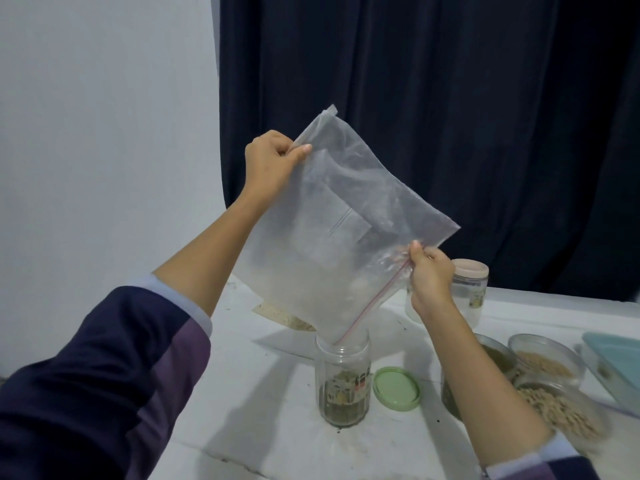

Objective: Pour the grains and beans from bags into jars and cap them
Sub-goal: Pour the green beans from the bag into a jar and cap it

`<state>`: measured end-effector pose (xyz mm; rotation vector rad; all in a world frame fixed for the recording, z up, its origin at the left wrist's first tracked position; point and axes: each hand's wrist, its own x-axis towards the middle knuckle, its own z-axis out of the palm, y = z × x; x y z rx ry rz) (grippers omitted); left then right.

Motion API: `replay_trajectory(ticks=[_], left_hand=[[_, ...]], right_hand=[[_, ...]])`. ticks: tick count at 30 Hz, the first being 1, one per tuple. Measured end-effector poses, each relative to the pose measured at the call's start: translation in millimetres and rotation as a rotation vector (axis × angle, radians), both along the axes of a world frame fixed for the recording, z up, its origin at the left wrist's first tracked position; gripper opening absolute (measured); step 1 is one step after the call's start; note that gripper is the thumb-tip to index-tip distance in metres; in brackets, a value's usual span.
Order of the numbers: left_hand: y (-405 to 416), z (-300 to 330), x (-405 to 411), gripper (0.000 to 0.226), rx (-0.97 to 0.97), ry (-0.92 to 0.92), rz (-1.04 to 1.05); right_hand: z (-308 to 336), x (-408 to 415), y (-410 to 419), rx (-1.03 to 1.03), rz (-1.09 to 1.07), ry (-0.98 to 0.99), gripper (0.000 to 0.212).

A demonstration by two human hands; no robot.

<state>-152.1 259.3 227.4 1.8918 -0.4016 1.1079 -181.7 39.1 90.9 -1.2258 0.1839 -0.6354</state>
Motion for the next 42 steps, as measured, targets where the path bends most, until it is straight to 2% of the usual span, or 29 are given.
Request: replay_trajectory(ticks=[3, 7, 11, 14, 17, 18, 20, 23, 25, 27, 29, 31, 32, 34, 36, 37, 38, 39, 40, 42], left_hand=[[0.5, -0.3, 4.8, 0.030, -0.015, 0.012, 0.014], [4.1, -8.3, 15.1, 0.034, 0.014, 0.044, 0.048], [8.5, -22.6, 24.3, 0.060, 0.051, 0.030, 0.044], [13.1, -39.5, 24.4, 0.063, 0.126, -0.162, 0.164], [19.6, -71.2, 27.2, 0.051, 0.344, -0.331, 0.289], [19.9, -85.6, 27.5, 0.058, 0.422, -0.341, 0.282], [17.4, -116.2, 26.0, 0.077, 0.586, -0.328, 0.222], [14.2, -154.9, 19.9, 0.095, 0.802, -0.212, 0.137], [13.5, -169.8, 17.2, 0.104, 0.853, -0.100, 0.088], [12.3, -178.1, 16.1, 0.108, 0.874, 0.007, 0.050], [10.1, -182.8, 15.7, 0.110, 0.874, 0.086, 0.020], [4.2, -185.5, 14.3, 0.103, 0.811, 0.134, -0.007], [0.0, -186.6, 12.0, 0.093, 0.734, 0.166, -0.036], [-9.5, -184.6, 5.9, 0.060, 0.496, 0.217, -0.101], [-15.3, -178.9, 3.0, 0.027, 0.231, 0.231, -0.138], [-17.3, -174.5, 1.0, 0.018, 0.112, 0.230, -0.140], [-18.4, -169.1, -1.2, 0.016, 0.001, 0.228, -0.140], [-18.8, -162.5, -4.7, 0.016, -0.097, 0.234, -0.153], [-19.2, -154.5, -8.8, 0.017, -0.181, 0.242, -0.188], [-17.2, -140.4, -12.8, 0.019, -0.279, 0.239, -0.259]], right_hand=[[2.1, 2.6, 0.7, 0.019, -0.004, 0.006, 0.017], [-0.3, 8.8, 3.3, 0.064, -0.039, 0.068, 0.034], [0.5, 12.0, 3.8, 0.143, -0.036, 0.099, 0.028], [0.8, 14.9, 0.1, 0.187, -0.065, 0.119, 0.025], [3.1, 17.5, -4.7, 0.251, -0.107, 0.133, 0.021], [4.4, 15.9, -4.7, 0.288, -0.108, 0.138, 0.016], [2.9, 16.8, -5.2, 0.367, -0.112, 0.168, 0.004], [-0.5, 20.4, -7.0, 0.517, -0.144, 0.214, 0.036], [-1.8, 17.6, -8.4, 0.666, -0.100, 0.212, 0.042], [-6.8, 17.1, -12.0, 0.769, -0.044, 0.182, 0.040], [-2.5, 14.6, -12.0, 0.924, 0.047, 0.167, 0.026], [-2.3, 7.2, -9.8, 0.904, 0.049, 0.147, 0.015], [-1.8, 3.8, -7.3, 0.802, 0.021, 0.147, 0.018], [4.6, 4.1, -7.5, 0.833, 0.014, 0.146, 0.036], [10.5, -5.2, -1.9, 0.802, 0.086, 0.098, 0.035], [8.0, -6.8, -2.0, 0.743, 0.130, 0.073, 0.028], [7.9, -11.3, -0.7, 0.665, 0.160, 0.048, 0.026], [5.4, -13.2, -1.1, 0.590, 0.147, 0.024, 0.035], [3.6, -13.5, -2.4, 0.507, 0.099, -0.008, 0.044], [-0.1, -11.1, -4.0, 0.365, -0.083, -0.044, 0.043]])
